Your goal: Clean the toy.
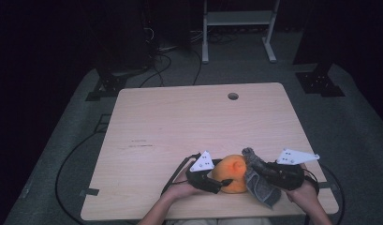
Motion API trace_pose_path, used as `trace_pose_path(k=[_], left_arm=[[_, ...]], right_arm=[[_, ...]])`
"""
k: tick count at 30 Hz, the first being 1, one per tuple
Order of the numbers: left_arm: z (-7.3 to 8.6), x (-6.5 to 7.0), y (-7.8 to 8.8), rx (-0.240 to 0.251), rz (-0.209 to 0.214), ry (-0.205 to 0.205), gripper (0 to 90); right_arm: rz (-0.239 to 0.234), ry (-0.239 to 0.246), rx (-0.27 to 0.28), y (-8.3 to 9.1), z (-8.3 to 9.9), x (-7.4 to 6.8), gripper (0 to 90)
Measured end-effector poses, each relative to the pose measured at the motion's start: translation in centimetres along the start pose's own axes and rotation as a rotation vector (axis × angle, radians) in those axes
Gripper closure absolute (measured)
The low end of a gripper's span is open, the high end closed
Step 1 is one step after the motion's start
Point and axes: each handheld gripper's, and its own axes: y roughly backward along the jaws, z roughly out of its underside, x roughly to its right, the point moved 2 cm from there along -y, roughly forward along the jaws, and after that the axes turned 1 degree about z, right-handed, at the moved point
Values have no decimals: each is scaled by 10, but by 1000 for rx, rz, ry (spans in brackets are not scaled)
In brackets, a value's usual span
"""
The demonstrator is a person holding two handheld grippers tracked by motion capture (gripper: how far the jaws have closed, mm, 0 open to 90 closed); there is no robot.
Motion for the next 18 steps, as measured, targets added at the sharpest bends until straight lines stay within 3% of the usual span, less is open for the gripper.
trace_pose_path(k=[6,9,10,12,14,17,18], left_arm=[[1,1,0,29,-10,9,325],[0,2,-1,27,-23,13,324],[-1,2,-2,30,-23,14,324],[-1,1,-1,45,-11,17,323],[-1,0,-1,54,-5,23,323],[-1,0,-2,56,-8,29,323],[-1,0,-2,56,-10,28,323]], right_arm=[[25,34,4,2,-8,-5,739],[-5,-21,13,2,-2,6,740],[6,-35,0,0,3,12,740],[78,-62,-59,-1,12,25,742],[90,-113,-31,7,13,31,744],[9,-88,69,19,-2,17,742],[-4,-66,73,18,-6,11,742]])
